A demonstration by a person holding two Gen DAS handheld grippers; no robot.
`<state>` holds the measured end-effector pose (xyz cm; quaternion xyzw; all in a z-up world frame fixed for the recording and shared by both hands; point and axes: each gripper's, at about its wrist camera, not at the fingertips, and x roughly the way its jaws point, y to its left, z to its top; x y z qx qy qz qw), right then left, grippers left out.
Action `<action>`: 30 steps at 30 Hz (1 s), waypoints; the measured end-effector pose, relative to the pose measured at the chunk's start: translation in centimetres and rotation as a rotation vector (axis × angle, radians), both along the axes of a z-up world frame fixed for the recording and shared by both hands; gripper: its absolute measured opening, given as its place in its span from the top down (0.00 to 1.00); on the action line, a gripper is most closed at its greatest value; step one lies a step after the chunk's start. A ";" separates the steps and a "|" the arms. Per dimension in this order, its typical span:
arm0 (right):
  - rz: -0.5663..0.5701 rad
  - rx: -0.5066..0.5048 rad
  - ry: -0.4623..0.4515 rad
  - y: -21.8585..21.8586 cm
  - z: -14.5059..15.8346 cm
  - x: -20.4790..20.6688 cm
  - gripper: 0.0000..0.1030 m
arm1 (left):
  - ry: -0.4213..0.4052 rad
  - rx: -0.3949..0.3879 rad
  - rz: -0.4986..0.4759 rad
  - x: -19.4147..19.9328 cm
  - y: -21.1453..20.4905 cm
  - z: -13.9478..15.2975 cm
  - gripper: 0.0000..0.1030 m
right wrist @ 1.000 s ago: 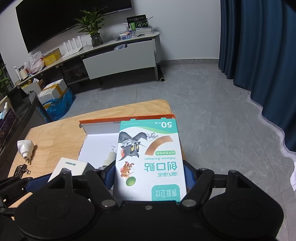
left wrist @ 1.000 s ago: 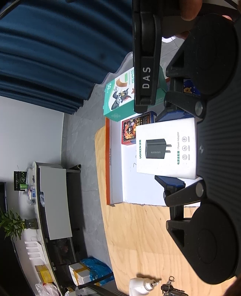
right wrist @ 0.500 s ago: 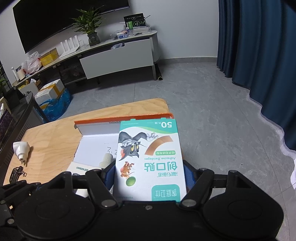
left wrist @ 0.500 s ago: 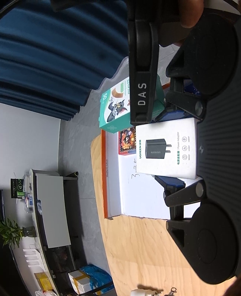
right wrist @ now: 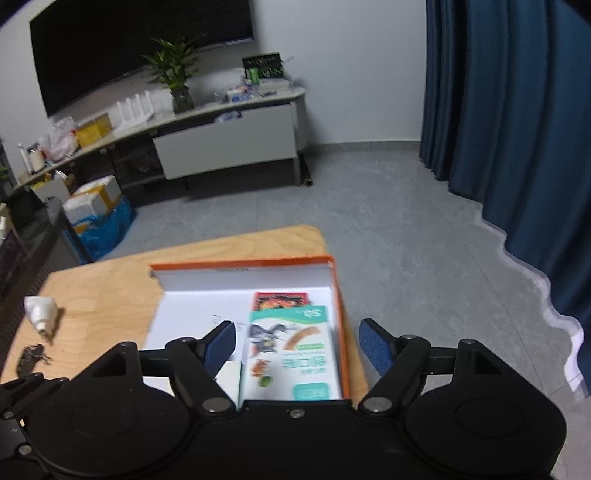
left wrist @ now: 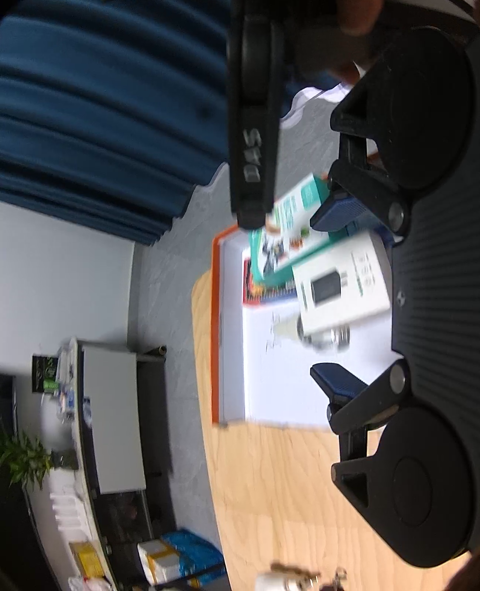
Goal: Organize rigid objects
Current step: 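Lower the UGREEN box with the left gripper while the right gripper lowers the bandage box, then open both, then move the left gripper to the black key fob while the right gripper moves to the white round plug adapter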
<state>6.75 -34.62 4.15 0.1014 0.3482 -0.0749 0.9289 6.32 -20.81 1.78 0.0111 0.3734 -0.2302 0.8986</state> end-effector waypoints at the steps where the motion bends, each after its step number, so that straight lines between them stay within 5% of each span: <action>1: 0.006 0.003 -0.006 0.4 0.3 -0.2 0.15 | -0.010 0.000 0.011 -0.2 1.0 0.1 0.20; 11: 0.156 0.034 -0.031 7.3 1.1 -0.7 0.15 | -0.090 0.100 0.219 -1.1 14.7 -0.8 0.19; 17: 0.239 0.039 -0.021 12.0 0.8 -0.6 0.15 | -0.078 0.138 0.331 1.6 22.4 -2.5 0.18; 30: 0.304 0.020 -0.011 15.8 -0.2 0.8 0.15 | -0.098 0.192 0.223 6.9 25.1 -6.5 0.16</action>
